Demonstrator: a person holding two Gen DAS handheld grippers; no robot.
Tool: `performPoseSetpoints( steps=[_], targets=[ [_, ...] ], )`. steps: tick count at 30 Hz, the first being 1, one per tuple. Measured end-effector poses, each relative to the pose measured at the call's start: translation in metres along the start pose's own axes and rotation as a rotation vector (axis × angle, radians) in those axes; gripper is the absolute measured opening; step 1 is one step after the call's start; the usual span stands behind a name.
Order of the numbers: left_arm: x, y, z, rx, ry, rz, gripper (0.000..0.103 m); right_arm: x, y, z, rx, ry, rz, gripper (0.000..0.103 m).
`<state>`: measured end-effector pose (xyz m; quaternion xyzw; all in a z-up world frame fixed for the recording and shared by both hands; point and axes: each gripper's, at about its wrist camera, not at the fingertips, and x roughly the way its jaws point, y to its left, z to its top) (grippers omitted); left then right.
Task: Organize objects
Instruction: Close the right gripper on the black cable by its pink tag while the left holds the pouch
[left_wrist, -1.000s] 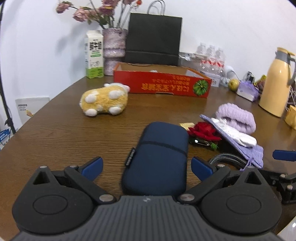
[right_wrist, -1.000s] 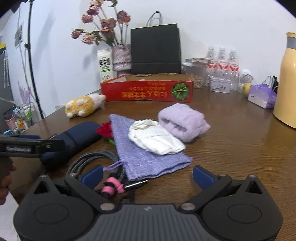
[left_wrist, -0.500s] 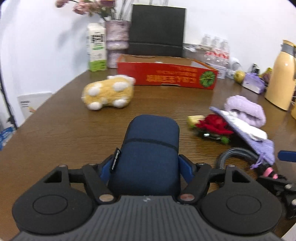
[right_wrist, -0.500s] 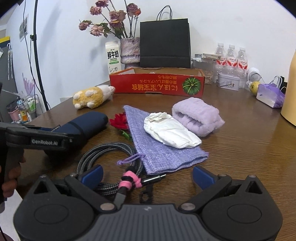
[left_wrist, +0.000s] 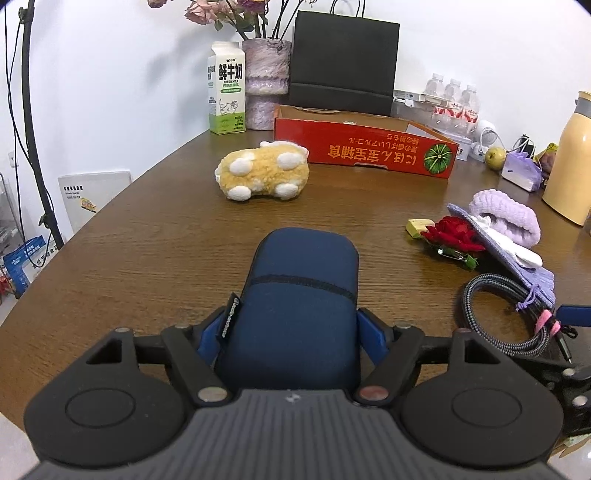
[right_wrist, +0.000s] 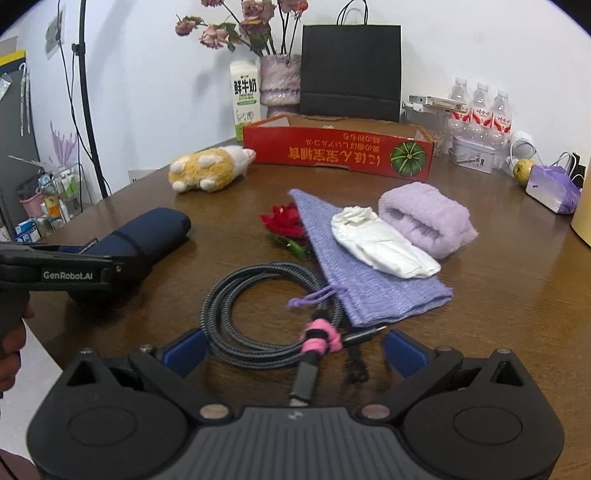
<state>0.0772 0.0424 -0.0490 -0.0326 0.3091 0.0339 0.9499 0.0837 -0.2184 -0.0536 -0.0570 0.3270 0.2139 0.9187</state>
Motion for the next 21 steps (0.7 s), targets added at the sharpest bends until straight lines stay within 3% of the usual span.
performPoseSetpoints(
  steps=[16,21],
  targets=[
    [-0.007,0.006,-0.005,-0.014,-0.01,-0.029,0.079,0.043,0.024,0.03,0.02,0.037,-0.062,0.103],
    [-0.009,0.008,-0.005,-0.022,-0.011,-0.036,0.079,0.047,0.025,0.03,-0.005,0.008,-0.024,0.1]
  ],
)
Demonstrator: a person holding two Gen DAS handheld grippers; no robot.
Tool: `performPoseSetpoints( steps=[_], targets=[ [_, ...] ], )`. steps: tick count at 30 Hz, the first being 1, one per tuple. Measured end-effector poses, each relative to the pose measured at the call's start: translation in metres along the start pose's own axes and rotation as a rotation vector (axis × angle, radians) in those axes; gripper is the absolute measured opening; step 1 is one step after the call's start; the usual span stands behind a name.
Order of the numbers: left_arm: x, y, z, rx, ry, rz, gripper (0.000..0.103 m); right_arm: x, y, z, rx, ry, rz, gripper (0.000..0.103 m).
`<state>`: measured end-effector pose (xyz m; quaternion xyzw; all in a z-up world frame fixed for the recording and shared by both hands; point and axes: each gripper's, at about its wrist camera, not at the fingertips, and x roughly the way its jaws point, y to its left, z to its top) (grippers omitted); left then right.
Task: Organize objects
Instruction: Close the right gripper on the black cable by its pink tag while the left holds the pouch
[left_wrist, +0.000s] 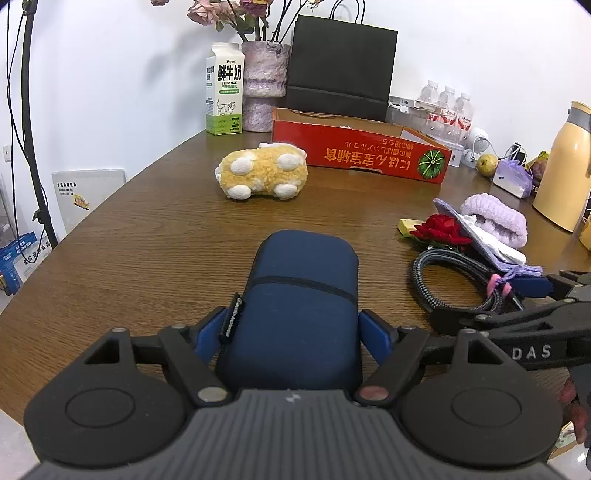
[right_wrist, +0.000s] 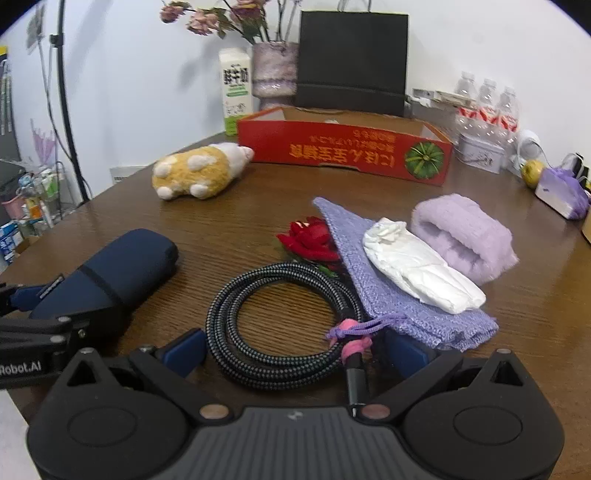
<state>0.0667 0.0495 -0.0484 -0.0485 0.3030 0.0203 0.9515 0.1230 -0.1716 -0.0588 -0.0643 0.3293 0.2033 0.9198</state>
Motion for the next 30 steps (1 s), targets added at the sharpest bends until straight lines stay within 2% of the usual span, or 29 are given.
performPoseSetpoints(
  steps=[3,8,10,12,20,23,25,26,27,30],
  targets=[
    [0.0,0.002,0.0,-0.004,0.0,0.003,0.079,-0.004,-0.004,-0.001,-0.044,-0.014,0.054,0.09],
    [-0.002,0.001,0.0,-0.008,0.002,0.013,0.08,-0.004,-0.018,0.004,-0.077,0.0,0.094,0.088],
    [-0.001,0.0,0.001,-0.009,0.006,0.007,0.083,-0.004,-0.02,0.006,-0.055,0.011,0.097,0.09],
    [-0.001,0.0,0.003,-0.018,0.013,-0.005,0.087,-0.005,-0.018,0.007,-0.005,0.016,0.097,0.103],
    [0.011,0.008,0.015,-0.021,0.021,0.015,0.092,0.014,-0.002,0.018,0.1,0.022,-0.035,0.103],
    [0.018,0.007,0.016,-0.008,0.03,0.01,0.093,0.021,0.004,0.018,0.071,0.026,-0.082,0.103],
    [0.02,0.005,0.016,0.003,0.025,-0.011,0.093,0.021,0.005,0.018,0.064,0.021,-0.08,0.103],
    [0.02,0.005,0.016,0.005,0.022,-0.025,0.087,0.022,0.004,0.017,0.059,0.021,-0.075,0.103],
    [0.019,0.004,0.016,0.009,0.016,-0.031,0.072,0.021,0.003,0.017,0.055,0.02,-0.065,0.103],
    [0.017,0.003,0.016,0.009,0.013,-0.037,0.071,0.015,-0.003,0.013,0.028,0.013,-0.019,0.1]
  ],
)
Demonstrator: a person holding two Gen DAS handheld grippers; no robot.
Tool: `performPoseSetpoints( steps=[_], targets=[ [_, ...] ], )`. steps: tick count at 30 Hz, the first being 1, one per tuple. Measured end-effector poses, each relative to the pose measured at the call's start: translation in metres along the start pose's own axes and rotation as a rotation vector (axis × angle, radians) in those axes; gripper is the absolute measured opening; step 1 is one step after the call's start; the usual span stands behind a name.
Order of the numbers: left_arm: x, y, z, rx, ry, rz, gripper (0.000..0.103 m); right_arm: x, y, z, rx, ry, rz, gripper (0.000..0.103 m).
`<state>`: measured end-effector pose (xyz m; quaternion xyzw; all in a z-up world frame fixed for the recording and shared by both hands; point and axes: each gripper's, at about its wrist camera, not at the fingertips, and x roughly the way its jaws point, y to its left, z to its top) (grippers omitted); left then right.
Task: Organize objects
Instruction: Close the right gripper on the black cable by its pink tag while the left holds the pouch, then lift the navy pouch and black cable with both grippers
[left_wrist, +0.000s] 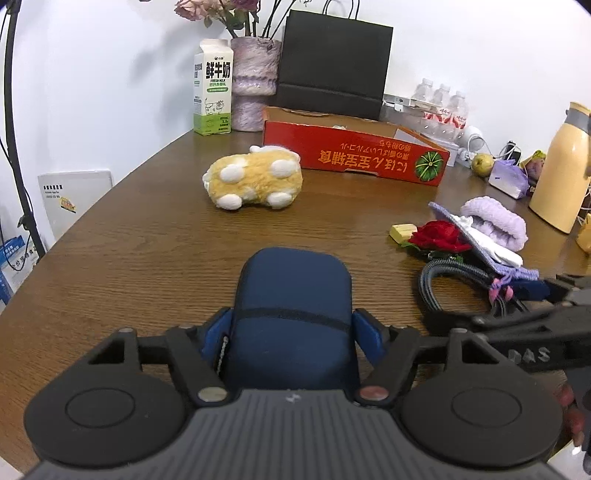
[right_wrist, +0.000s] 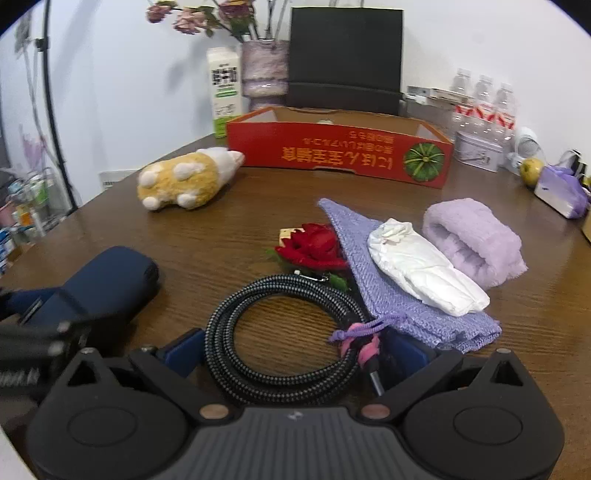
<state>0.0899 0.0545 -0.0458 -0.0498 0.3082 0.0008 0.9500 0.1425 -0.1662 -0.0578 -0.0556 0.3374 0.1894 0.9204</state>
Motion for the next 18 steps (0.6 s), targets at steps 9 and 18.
performPoseSetpoints(
  steps=[9,18],
  targets=[
    [0.0,-0.003,0.0,0.013,0.006,0.014,0.085,-0.019,-0.009,-0.011,-0.065,0.013,0.07,0.101],
    [0.002,-0.003,-0.002,0.026,0.02,0.037,0.09,-0.015,-0.001,-0.013,-0.046,-0.019,0.035,0.103]
  ],
)
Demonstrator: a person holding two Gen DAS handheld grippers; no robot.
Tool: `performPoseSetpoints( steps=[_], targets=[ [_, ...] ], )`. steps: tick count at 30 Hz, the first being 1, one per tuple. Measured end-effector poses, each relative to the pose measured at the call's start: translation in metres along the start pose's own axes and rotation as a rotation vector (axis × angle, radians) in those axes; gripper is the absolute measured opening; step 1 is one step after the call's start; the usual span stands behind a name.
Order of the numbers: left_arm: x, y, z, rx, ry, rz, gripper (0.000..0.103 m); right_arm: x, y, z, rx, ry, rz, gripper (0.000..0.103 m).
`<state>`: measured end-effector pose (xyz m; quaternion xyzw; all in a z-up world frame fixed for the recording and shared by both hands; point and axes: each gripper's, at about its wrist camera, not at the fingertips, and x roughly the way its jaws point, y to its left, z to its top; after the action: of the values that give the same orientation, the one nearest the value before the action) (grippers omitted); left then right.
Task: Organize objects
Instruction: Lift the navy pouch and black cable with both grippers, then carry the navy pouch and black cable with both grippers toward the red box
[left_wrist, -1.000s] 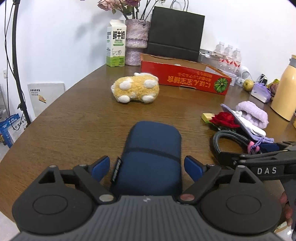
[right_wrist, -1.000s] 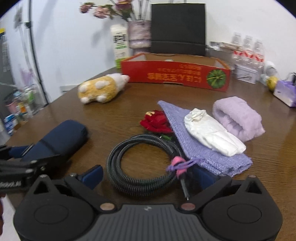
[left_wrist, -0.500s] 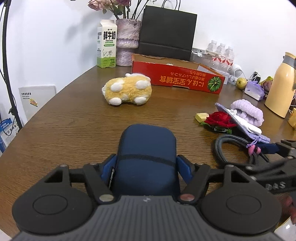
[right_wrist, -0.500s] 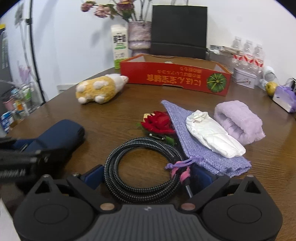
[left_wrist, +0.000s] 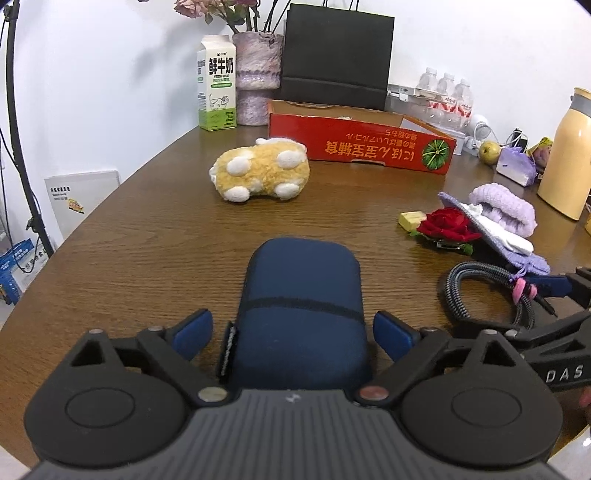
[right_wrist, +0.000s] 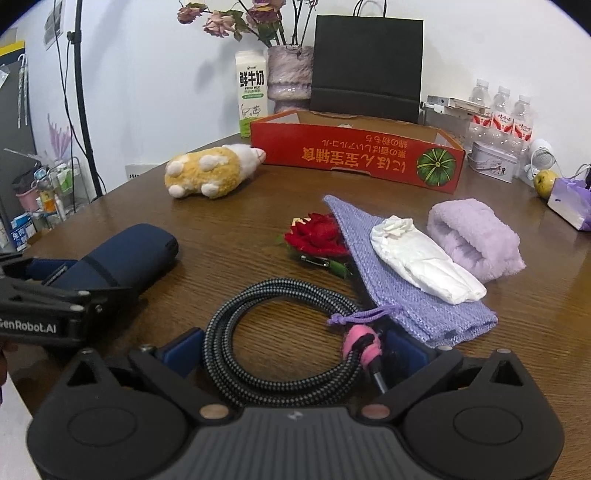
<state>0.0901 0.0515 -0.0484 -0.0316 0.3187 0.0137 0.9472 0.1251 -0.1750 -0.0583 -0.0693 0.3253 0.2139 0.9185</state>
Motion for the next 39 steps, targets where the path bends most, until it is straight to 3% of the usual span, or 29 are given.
performPoseSetpoints(
  steps=[3,15,24,35,38,39],
  targets=[
    [-0.001,-0.003,0.001,0.002,-0.009,0.001,0.074,-0.001,0.0,-0.002,-0.006,-0.006,0.007,0.103],
    [-0.006,-0.009,-0.001,-0.023,-0.029,0.015,0.067,-0.002,0.007,-0.003,-0.007,-0.023,0.001,0.101],
    [-0.015,-0.016,0.0,-0.02,-0.053,0.005,0.062,-0.014,0.01,-0.008,-0.009,-0.064,0.048,0.099],
    [-0.028,-0.025,0.029,-0.021,-0.12,-0.007,0.062,-0.035,0.003,0.01,-0.005,-0.141,0.06,0.099],
    [-0.032,-0.027,0.039,-0.02,-0.142,-0.01,0.062,-0.039,0.001,0.018,-0.008,-0.162,0.069,0.095],
    [-0.033,-0.028,0.043,-0.018,-0.15,-0.01,0.062,-0.04,0.001,0.02,-0.011,-0.168,0.071,0.081]
  ],
)
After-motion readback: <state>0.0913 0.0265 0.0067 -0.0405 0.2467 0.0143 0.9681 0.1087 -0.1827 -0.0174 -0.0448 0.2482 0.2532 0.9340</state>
